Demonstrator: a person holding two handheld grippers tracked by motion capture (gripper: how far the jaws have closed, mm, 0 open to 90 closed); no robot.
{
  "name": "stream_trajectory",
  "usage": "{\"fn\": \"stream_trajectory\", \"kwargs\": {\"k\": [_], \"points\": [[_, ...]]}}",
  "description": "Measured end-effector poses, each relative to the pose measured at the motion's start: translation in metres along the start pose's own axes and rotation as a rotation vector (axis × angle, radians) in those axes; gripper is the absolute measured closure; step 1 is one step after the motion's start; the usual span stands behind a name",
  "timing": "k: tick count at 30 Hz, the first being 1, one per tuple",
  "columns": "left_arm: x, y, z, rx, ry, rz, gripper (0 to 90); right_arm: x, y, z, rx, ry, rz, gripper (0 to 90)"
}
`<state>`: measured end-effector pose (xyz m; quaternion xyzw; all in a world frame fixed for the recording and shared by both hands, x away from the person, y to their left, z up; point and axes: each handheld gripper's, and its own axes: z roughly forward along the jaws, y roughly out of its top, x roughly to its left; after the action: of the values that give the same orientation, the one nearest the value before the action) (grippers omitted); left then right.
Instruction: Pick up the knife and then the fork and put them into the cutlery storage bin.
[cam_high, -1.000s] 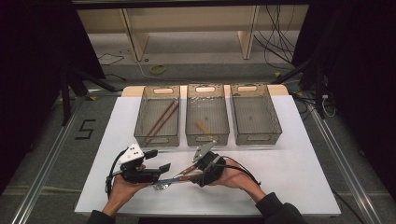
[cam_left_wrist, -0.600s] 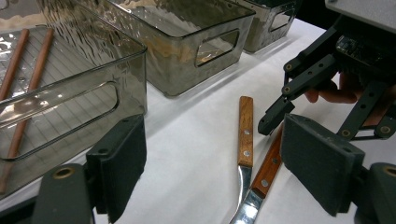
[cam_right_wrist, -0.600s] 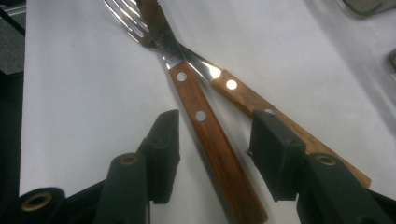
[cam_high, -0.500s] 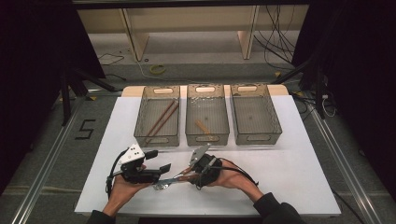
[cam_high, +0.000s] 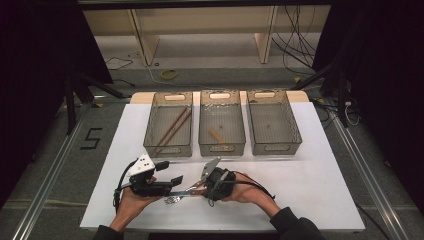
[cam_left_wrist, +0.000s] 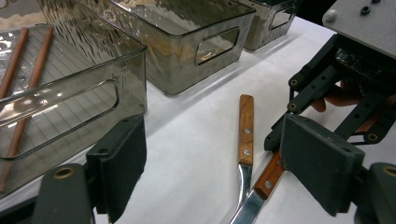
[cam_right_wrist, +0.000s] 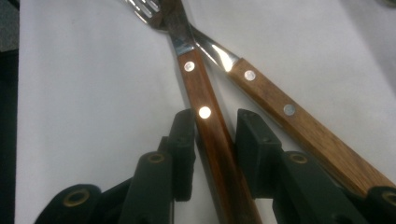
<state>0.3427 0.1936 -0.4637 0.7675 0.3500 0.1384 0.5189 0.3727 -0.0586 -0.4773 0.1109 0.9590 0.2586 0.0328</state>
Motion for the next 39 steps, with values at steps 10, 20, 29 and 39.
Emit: {"fn": "stream_trajectory", "kwargs": {"k": [10, 20, 29, 39], "points": [[0.000, 0.000, 0.000, -0.001, 0.000, 0.001, 22.4, 0.005, 0.002, -0.002, 0.044, 0.005, -0.025, 76.2], [0.000, 0.000, -0.001, -0.006, 0.007, 0.000, 22.4, 0.004, 0.002, -0.004, 0.057, 0.009, 0.018, 76.7], [0.001, 0.001, -0.003, -0.020, 0.015, -0.001, 22.5, 0.000, -0.001, -0.005, 0.044, 0.031, 0.061, 76.8], [0.000, 0.002, -0.005, -0.038, 0.022, -0.003, 22.5, -0.006, -0.006, -0.015, 0.008, 0.037, 0.092, 76.8]]}}
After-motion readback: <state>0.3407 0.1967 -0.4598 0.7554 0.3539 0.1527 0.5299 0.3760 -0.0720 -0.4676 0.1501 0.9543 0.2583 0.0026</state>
